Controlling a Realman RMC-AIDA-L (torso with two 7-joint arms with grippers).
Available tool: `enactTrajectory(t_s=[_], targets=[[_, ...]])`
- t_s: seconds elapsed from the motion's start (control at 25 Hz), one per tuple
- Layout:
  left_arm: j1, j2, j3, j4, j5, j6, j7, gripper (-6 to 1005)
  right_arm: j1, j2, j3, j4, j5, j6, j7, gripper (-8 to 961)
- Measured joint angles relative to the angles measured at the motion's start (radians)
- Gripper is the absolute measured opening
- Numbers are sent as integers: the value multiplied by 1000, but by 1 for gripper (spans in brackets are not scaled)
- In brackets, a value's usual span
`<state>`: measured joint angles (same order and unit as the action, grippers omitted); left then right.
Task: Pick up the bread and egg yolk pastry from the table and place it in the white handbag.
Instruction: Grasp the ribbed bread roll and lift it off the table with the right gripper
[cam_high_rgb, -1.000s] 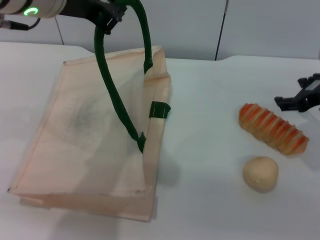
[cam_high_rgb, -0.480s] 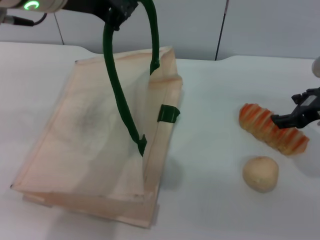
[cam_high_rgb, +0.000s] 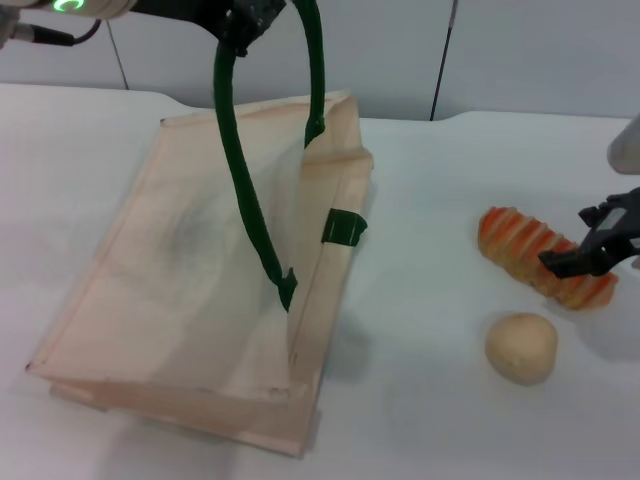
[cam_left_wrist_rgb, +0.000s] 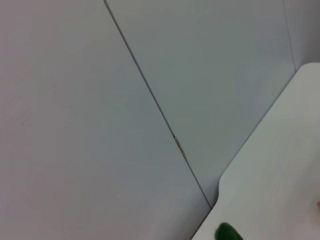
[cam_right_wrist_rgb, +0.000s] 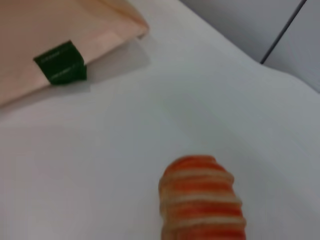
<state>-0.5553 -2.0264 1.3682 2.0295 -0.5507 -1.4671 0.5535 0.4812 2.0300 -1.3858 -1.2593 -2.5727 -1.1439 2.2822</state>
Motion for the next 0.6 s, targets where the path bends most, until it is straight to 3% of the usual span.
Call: enactTrajectory(t_s=[0.6], targets=[[-5,0,0,0,-8,-9,0,144,67,-1,-1,149,-7,52,-6,806]])
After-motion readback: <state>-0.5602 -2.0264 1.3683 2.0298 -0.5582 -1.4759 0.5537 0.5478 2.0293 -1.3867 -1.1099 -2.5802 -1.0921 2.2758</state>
